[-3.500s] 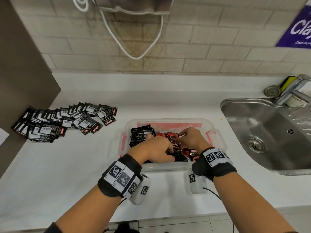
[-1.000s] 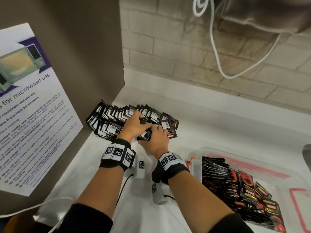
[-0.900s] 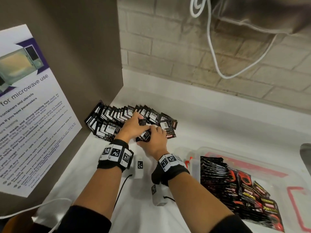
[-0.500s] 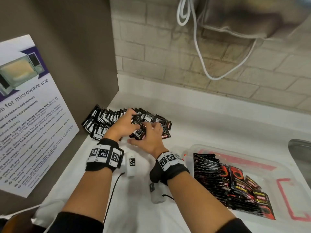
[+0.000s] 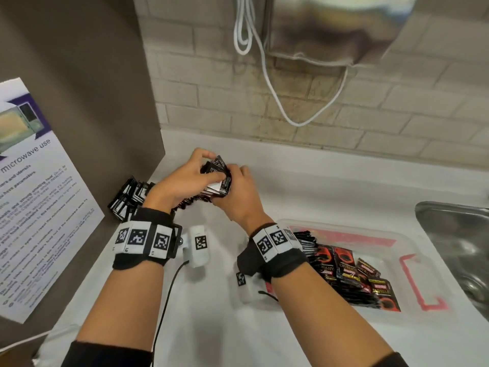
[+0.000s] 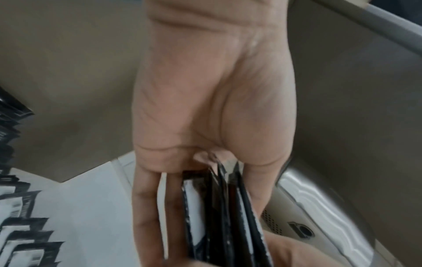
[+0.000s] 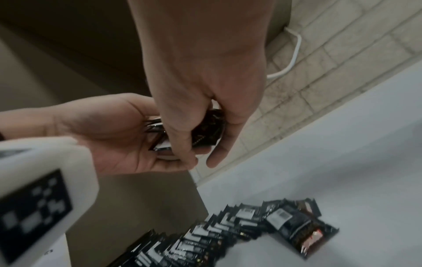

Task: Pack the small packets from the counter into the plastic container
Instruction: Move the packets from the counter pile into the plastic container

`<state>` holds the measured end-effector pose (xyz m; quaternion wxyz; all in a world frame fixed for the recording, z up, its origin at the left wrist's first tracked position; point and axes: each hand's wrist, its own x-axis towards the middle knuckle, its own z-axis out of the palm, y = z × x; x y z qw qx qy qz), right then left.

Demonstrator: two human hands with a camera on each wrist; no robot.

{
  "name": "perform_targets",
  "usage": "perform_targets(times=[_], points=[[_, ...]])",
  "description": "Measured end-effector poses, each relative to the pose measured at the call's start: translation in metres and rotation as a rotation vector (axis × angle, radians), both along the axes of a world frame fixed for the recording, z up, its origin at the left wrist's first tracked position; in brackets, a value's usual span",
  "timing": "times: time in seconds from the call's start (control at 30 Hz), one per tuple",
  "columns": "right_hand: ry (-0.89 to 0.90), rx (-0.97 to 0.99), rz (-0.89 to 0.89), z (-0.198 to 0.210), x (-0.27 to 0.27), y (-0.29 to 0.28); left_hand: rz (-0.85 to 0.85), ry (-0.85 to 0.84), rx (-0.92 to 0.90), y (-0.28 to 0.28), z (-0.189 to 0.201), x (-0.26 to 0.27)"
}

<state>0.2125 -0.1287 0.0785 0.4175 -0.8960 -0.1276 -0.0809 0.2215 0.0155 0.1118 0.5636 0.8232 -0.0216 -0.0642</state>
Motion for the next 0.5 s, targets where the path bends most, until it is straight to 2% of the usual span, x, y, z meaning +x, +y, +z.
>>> perform_targets(times=[0.27,0.4,0.5], points=[[-0.065,-0.169,0.042,0.024,-0.015,-0.05,-0.29,0.06,-0.028,-0.033,0.02,-0.014],[0.022,-0.223,0.121,0.035,-0.027,-0.076,-0.423,0.103,-0.092,-0.052,0.024,-0.021],[0.11,-0.184,0.141,0.042,-0.036,-0.097,-0.439,0.089,-0.122,-0.069,0.026,-0.024]])
